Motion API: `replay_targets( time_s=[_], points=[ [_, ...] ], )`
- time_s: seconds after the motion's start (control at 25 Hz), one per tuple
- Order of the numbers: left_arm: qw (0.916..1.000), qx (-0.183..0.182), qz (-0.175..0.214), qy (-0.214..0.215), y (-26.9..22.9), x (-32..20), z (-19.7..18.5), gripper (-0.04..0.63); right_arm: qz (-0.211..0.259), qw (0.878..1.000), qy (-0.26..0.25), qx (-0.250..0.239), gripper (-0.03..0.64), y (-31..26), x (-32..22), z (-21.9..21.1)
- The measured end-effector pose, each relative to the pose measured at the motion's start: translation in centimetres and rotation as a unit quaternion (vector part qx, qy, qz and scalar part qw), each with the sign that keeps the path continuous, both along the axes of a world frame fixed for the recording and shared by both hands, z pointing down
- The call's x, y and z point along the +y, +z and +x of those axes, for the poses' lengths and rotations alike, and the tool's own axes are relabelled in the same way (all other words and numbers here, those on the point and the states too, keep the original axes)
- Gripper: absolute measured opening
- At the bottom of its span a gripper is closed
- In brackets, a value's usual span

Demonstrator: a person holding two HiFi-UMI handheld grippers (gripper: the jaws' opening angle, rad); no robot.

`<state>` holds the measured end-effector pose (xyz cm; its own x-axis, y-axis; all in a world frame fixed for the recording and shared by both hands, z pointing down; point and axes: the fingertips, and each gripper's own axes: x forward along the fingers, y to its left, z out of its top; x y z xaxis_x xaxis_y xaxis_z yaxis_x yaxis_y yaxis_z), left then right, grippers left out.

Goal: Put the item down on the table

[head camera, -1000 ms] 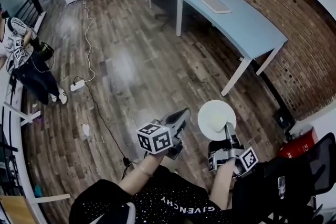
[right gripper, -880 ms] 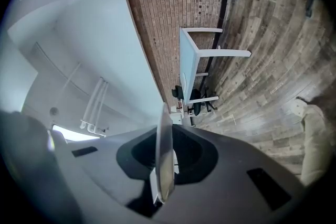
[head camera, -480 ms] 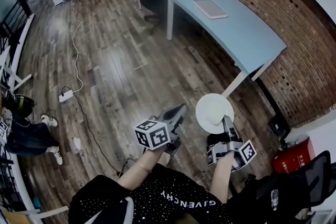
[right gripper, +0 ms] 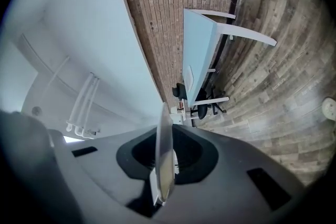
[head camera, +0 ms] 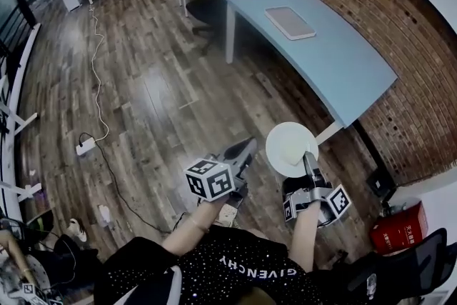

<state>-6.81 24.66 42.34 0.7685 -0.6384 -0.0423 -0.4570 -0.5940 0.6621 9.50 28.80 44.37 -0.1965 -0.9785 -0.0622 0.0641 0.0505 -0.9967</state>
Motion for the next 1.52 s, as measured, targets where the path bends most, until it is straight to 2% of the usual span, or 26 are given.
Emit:
replay_targets(
  time_s=[0.36,0.6,1.12,1.32,1.52],
  points=[
    [0.9998,-0.011,-0.013,-0.008,1.2,-6.0,0.9,0.01,-0.016,1.0,-0.004,-0.014,0.046,1.2,-6.2,1.1],
    [0.9995,-0.014,-0.017,-0.024,2.0,-12.1,1.9,0.01,-0.013,1.0,-0.01,-0.02,0.046,1.9,-13.1,2.7],
    [0.9987,-0.019,-0.003,-0.046,-0.2,-35.3,10.7,0.009,-0.01,1.0,-0.025,-0.011,0.046,0.8,-36.7,11.7],
    [0.9985,-0.02,-0.001,-0.052,-0.2,-40.8,13.8,0.009,0.003,0.999,-0.033,-0.006,0.046,-0.1,-43.1,14.6],
    [0.9979,-0.019,-0.002,-0.062,0.2,-43.4,15.5,0.009,0.003,0.999,-0.045,-0.009,0.046,0.2,-46.3,16.0]
  ],
)
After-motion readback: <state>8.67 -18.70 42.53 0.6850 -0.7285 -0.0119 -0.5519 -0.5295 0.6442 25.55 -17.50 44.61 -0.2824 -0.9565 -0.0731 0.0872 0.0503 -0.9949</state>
